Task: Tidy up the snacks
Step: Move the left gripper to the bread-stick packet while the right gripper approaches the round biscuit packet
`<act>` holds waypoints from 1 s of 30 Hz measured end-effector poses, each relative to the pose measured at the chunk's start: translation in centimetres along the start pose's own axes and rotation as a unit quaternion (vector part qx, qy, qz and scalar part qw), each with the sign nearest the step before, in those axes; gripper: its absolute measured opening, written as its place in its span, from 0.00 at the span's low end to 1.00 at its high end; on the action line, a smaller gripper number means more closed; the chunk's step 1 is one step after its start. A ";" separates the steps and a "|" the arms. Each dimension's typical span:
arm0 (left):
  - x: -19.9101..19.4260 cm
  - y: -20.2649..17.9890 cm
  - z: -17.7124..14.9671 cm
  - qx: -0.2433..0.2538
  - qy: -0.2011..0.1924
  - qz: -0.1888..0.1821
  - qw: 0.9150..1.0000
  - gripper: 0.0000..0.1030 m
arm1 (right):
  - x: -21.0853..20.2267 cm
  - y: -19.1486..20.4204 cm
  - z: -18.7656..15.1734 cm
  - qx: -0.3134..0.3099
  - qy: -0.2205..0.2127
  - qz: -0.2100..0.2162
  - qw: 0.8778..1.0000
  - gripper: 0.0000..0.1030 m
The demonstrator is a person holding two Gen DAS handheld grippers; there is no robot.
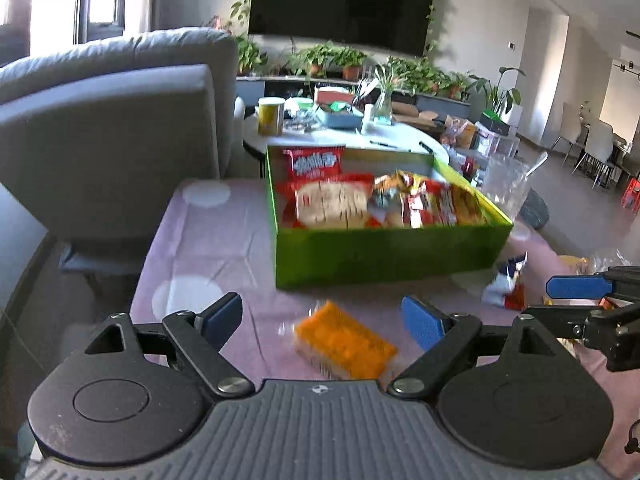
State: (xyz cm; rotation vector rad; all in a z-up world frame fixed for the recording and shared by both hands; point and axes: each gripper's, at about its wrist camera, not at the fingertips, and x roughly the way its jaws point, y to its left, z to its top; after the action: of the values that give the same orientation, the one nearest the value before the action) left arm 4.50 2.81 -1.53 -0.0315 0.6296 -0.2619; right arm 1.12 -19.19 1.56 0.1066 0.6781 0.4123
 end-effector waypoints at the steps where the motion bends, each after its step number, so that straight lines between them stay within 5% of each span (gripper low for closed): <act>1: -0.1 0.0 -0.3 -0.001 0.003 0.002 1.000 0.83 | -0.1 0.2 -0.4 -0.002 0.002 -0.002 1.000 0.52; 18: -2.0 -0.6 -4.2 -0.006 0.056 0.016 0.998 0.83 | 0.2 1.6 -3.8 -0.010 0.032 -0.005 0.999 0.55; 30: -2.2 -1.9 -6.7 -0.016 0.112 -0.019 0.993 0.83 | -0.3 0.8 -4.4 0.008 0.031 -0.012 0.999 0.58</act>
State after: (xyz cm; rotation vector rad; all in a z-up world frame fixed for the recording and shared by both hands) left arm -1.59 1.92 -5.43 -0.0462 0.8570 -0.2944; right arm -2.15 -18.76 -1.49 0.1009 0.7441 0.3889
